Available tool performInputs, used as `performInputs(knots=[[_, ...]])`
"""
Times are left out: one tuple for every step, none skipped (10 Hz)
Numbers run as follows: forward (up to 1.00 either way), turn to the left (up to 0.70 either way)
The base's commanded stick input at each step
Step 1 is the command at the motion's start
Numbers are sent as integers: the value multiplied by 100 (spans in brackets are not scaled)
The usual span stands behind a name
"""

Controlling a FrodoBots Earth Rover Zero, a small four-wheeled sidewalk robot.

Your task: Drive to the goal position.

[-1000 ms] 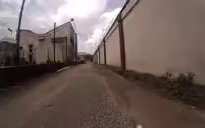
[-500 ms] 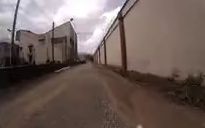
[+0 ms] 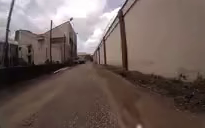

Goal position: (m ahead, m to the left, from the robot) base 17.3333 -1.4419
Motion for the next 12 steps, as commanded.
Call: performInputs(knots=[[50,2],[50,2],[50,2],[50,2],[50,2],[50,2],[50,2],[50,2],[50,2],[50,2],[50,2],[50,2]])
